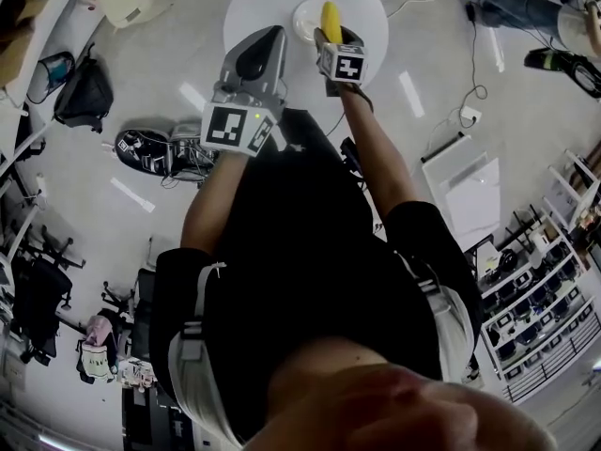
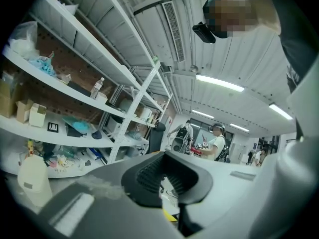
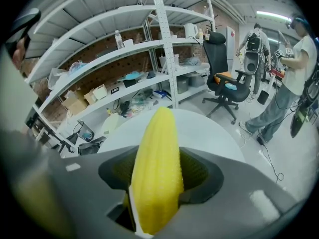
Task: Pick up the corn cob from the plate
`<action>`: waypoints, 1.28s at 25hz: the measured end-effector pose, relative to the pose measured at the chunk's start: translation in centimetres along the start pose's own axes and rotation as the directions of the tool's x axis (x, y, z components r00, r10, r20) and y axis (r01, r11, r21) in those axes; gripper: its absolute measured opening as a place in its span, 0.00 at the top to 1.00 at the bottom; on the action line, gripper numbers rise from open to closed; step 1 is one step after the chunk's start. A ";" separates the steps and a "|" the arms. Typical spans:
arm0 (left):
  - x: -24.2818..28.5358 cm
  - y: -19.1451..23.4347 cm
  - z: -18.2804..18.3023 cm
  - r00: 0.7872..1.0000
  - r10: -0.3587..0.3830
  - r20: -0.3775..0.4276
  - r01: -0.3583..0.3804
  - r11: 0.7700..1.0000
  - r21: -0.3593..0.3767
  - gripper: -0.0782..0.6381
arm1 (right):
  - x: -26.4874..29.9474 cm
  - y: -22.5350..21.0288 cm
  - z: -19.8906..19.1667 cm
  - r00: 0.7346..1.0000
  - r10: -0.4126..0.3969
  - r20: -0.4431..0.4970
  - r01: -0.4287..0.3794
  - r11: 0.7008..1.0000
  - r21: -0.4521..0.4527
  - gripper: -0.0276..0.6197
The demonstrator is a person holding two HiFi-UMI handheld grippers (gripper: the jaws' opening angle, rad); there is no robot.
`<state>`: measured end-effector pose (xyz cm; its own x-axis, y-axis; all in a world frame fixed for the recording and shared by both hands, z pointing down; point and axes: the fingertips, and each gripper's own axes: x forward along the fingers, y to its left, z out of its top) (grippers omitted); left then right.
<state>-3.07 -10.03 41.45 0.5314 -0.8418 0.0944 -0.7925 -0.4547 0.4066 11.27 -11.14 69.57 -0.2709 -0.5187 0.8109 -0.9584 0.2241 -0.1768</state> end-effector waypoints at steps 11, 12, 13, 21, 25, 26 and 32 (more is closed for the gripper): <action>0.6 -2.0 3.6 0.998 -0.025 0.063 0.022 0.999 0.047 0.88 | -2.6 0.2 1.2 1.000 0.002 0.030 -0.002 1.000 -0.019 0.58; 0.6 -2.2 3.9 0.997 -0.029 0.067 0.026 0.998 0.050 0.88 | -2.8 0.2 1.3 0.999 0.000 0.032 0.001 1.000 -0.019 0.58; 0.7 -2.3 4.1 0.997 -0.033 0.070 0.029 0.998 0.052 0.88 | -3.0 0.2 1.5 0.999 -0.002 0.036 0.002 1.000 -0.019 0.58; 0.6 -3.4 5.7 0.994 -0.047 0.096 0.041 0.997 0.071 0.88 | -4.9 0.8 3.1 0.997 0.006 0.080 -0.003 0.999 -0.037 0.58; 0.4 -3.6 6.3 0.993 -0.045 0.107 0.037 0.996 0.082 0.88 | -6.1 0.9 4.1 0.995 0.008 0.104 -0.004 0.999 -0.043 0.58; 0.4 -3.5 6.5 0.993 -0.045 0.109 0.036 0.996 0.084 0.88 | -6.4 1.0 4.4 0.994 0.009 0.111 -0.005 0.999 -0.043 0.58; 0.4 -3.9 6.9 0.991 -0.061 0.121 0.050 0.994 0.097 0.88 | -8.1 1.4 6.1 0.986 0.025 0.166 -0.017 0.999 -0.047 0.58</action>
<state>-1.80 -10.61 33.58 0.5389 -0.8413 -0.0411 -0.7903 -0.5219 0.3209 11.57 -11.61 59.33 -0.3057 -0.6428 0.7024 -0.9483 0.2716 -0.1642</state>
